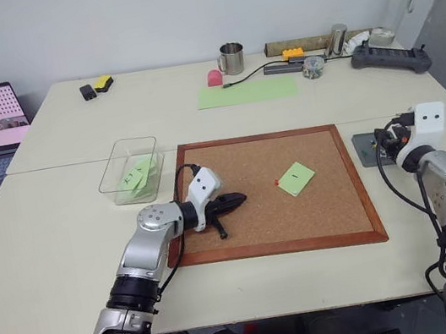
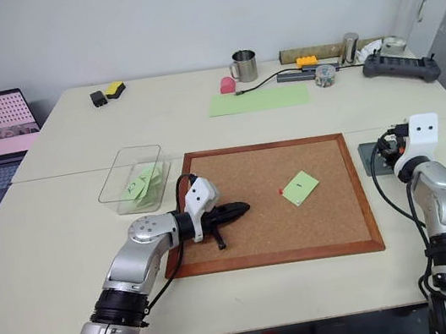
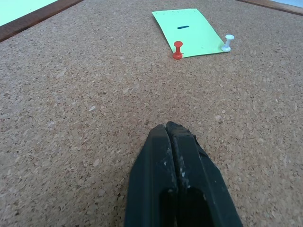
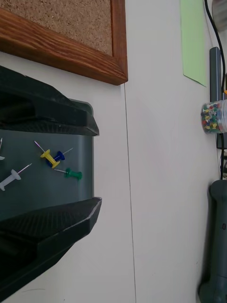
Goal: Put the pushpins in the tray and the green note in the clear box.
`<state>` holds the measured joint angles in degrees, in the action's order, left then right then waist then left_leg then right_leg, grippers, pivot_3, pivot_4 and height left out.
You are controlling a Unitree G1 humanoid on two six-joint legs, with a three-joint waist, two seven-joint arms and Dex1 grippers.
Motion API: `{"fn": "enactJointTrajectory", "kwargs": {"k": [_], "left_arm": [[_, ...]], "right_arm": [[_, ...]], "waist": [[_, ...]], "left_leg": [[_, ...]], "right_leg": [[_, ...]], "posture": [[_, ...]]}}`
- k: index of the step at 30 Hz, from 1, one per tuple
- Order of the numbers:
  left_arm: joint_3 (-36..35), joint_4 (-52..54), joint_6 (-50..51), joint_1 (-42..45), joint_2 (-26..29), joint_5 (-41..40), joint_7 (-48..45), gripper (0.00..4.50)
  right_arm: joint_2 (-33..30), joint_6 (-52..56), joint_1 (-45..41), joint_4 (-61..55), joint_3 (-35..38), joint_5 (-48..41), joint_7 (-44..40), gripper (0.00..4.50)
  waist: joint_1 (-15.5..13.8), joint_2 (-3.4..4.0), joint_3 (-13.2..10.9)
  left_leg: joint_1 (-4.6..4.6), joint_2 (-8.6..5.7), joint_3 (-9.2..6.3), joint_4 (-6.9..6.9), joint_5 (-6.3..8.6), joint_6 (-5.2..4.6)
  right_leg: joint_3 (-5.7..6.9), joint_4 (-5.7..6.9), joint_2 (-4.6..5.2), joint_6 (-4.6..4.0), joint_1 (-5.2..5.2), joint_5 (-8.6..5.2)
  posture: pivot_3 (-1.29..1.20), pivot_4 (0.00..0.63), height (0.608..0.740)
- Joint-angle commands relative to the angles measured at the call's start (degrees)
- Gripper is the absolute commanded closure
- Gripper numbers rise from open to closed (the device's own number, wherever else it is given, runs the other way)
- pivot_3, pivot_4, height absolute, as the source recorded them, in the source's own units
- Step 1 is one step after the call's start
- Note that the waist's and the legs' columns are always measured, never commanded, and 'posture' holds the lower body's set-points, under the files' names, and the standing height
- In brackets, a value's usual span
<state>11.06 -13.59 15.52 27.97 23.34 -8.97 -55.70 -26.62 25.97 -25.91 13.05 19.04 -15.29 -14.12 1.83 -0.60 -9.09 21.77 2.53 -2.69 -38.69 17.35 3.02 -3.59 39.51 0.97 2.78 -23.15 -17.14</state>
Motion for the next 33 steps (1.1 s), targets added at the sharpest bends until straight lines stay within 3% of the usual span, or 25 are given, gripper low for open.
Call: {"fn": "enactJointTrajectory", "kwargs": {"k": [1,6,11,31,33], "left_arm": [[1.4,-1.3,0.2,-1.1,0.1,1.2,0.0,4.5],[1.4,-1.8,-0.1,-0.9,0.0,1.3,0.0,4.5],[1.2,-1.6,0.0,-0.9,0.1,1.3,0.0,4.5],[1.0,-1.3,0.5,-0.5,0.9,1.4,-0.2,4.5],[1.0,-0.9,0.7,-0.8,0.9,1.3,0.0,4.5]], "right_arm": [[-0.8,-0.9,1.7,-9.2,-1.4,-4.8,-8.5,2.45],[-3.1,-1.8,8.9,-18.5,-11.6,-5.2,-21.6,2.45],[-2.8,-1.4,12.9,-24.8,-17.5,-7.3,-28.2,2.45],[0.9,-5.1,10.8,-18.1,-25.7,0.4,-27.8,2.45],[0.8,-5.1,10.8,-17.8,-25.6,0.4,-28.2,2.92]], "waist": [[0.0,0.0,0.0],[-0.1,0.01,0.0],[-0.1,0.01,0.0],[0.0,0.0,0.0],[0.0,0.0,0.0]], "left_leg": [[0.0,0.0,0.0,0.0,0.0,0.0],[0.0,0.0,-0.05,0.0,0.01,-0.01],[0.0,0.0,-0.07,-0.02,0.01,-0.01],[-0.01,0.0,-0.14,-0.02,0.01,-0.01],[-0.01,0.0,-0.14,-0.02,0.01,-0.01]], "right_leg": [[0.0,0.0,0.0,0.0,0.0,0.0],[0.03,-0.01,-0.02,0.0,0.02,0.0],[0.04,-0.01,-0.02,0.01,0.03,0.0],[0.07,-0.03,-0.05,0.01,0.04,0.0],[0.07,-0.03,-0.05,0.01,0.04,0.0]], "posture": [[0.0,0.15,0.74],[0.0,0.15,0.74],[0.0,0.15,0.74],[0.0,0.15,0.74],[0.0,0.15,0.74]]}}
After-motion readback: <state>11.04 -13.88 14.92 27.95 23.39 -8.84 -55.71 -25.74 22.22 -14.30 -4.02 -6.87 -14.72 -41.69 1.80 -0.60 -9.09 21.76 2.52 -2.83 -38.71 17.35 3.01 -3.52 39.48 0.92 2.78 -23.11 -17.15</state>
